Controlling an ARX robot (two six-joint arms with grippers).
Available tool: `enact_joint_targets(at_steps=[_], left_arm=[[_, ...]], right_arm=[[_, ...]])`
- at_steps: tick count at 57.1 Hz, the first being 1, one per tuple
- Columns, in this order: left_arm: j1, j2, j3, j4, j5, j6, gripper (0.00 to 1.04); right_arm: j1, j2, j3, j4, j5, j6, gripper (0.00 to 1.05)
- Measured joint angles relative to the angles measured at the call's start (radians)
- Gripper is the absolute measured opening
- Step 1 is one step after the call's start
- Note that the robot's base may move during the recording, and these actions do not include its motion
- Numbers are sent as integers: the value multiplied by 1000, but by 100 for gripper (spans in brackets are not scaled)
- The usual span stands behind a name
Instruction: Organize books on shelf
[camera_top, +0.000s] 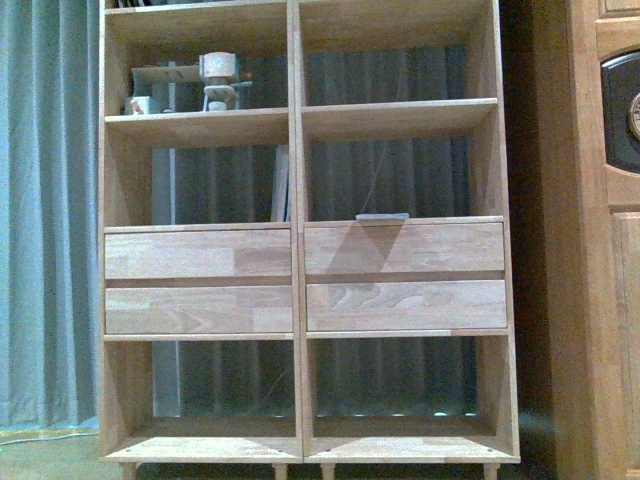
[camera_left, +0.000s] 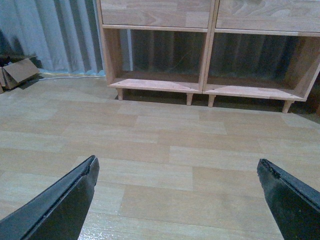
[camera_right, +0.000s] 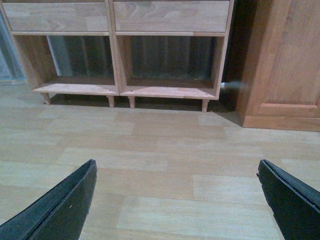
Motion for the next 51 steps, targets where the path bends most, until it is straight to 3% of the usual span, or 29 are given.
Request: enact_joint_targets(at_steps=[51], left_arm=[[0,0,0,0,0,0,98]], right_arm=[[0,0,0,0,0,0,98]])
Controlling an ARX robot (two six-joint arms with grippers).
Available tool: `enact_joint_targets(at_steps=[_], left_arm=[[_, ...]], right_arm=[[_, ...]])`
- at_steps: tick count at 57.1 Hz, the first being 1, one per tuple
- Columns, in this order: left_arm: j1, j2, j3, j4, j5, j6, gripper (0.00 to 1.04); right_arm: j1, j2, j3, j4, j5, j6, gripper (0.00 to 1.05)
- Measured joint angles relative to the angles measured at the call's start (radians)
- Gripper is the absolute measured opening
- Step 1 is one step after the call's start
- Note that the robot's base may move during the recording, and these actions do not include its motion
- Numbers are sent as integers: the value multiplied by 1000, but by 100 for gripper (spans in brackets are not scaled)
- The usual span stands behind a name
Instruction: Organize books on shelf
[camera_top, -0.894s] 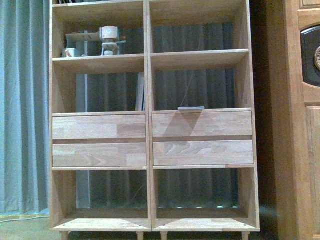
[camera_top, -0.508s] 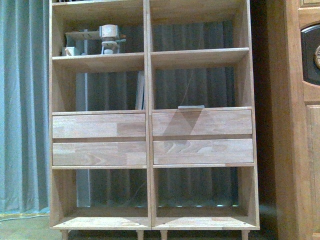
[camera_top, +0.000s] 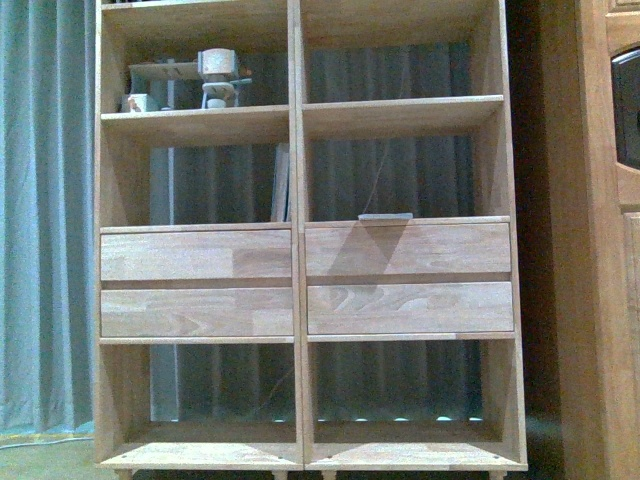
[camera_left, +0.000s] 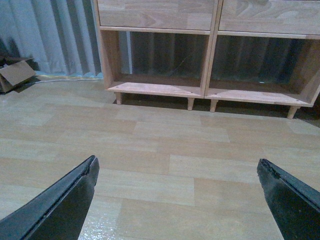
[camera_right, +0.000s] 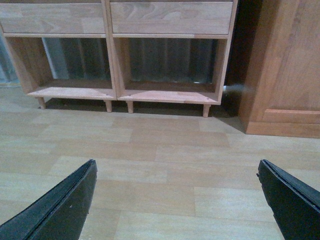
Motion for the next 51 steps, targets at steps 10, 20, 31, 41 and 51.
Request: enact_joint_targets(at_steps=[10,20,31,41,51], left_arm=[[0,0,0,0,2,0,98],[0,0,0,0,0,0,98],[0,0,0,0,0,0,98],[0,0,0,0,0,0,98],[0,0,0,0,0,0,98]], right_arm=[[0,0,0,0,0,0,98],[0,0,0,0,0,0,98],[0,0,0,0,0,0,98],[0,0,0,0,0,0,98],[0,0,0,0,0,0,98]])
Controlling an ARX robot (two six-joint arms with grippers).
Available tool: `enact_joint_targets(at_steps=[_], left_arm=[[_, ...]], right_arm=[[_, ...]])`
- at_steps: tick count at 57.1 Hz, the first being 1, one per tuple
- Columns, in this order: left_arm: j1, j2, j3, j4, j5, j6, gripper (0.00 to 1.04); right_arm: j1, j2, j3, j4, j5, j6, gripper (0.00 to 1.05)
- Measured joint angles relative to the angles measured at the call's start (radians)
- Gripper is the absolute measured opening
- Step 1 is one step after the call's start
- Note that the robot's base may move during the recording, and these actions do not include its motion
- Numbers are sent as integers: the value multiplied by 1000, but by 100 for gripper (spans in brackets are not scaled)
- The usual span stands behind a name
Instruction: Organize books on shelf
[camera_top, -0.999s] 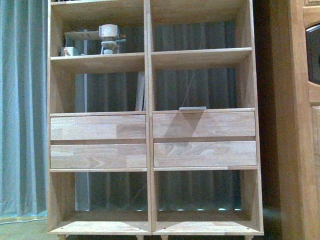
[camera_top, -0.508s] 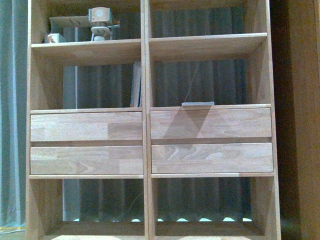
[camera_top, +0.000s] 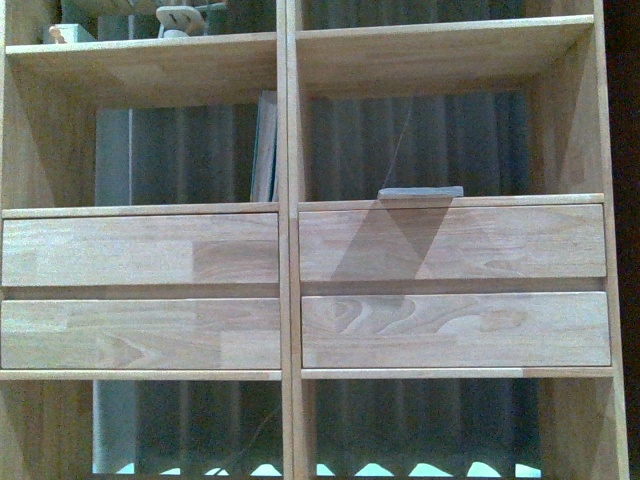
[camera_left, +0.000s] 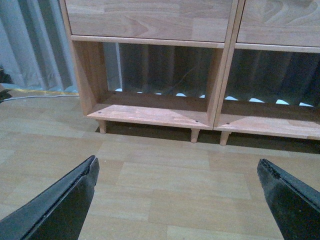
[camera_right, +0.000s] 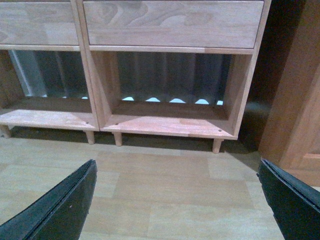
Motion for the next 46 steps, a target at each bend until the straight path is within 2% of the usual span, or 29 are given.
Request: enact_joint_targets(at_steps=[46], left_arm=[[0,0,0,0,0,0,98]], right_arm=[[0,0,0,0,0,0,98]])
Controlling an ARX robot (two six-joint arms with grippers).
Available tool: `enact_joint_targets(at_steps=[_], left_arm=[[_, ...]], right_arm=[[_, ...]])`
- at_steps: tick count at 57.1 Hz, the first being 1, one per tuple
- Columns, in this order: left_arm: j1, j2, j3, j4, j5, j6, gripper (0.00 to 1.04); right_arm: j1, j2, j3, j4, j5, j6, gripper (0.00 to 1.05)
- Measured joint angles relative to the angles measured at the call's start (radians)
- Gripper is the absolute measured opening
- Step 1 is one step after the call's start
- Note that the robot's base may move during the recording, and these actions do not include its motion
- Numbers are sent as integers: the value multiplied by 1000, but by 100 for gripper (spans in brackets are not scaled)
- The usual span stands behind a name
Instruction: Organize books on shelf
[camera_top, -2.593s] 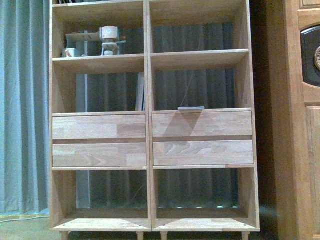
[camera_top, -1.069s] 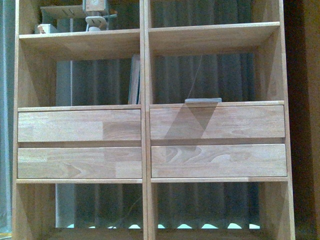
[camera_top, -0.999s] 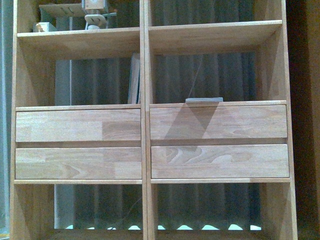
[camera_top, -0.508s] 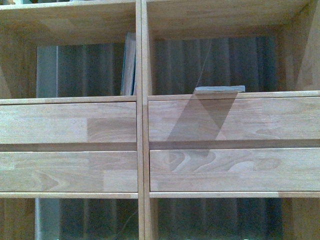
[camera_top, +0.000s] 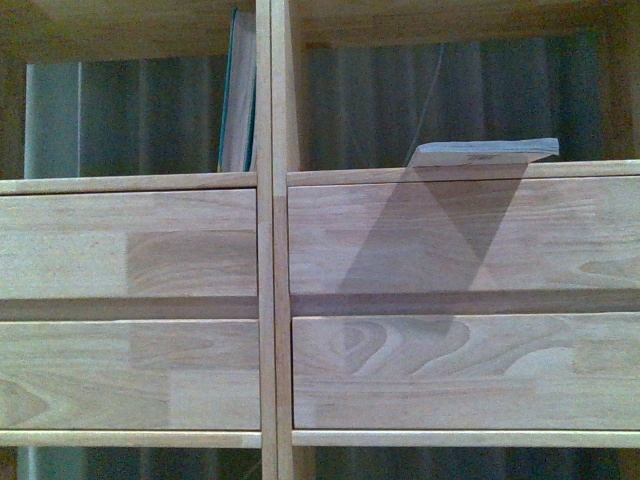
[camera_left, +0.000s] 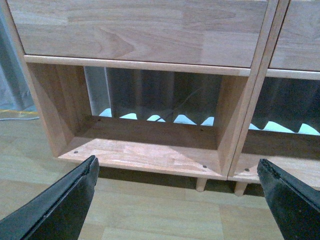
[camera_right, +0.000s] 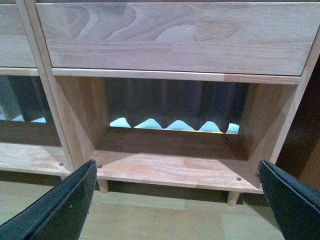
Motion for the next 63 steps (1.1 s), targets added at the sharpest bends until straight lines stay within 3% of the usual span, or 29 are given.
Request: enact_joint_targets(at_steps=[63], left_arm=[[0,0,0,0,0,0,98]], right_arm=[[0,0,0,0,0,0,98]])
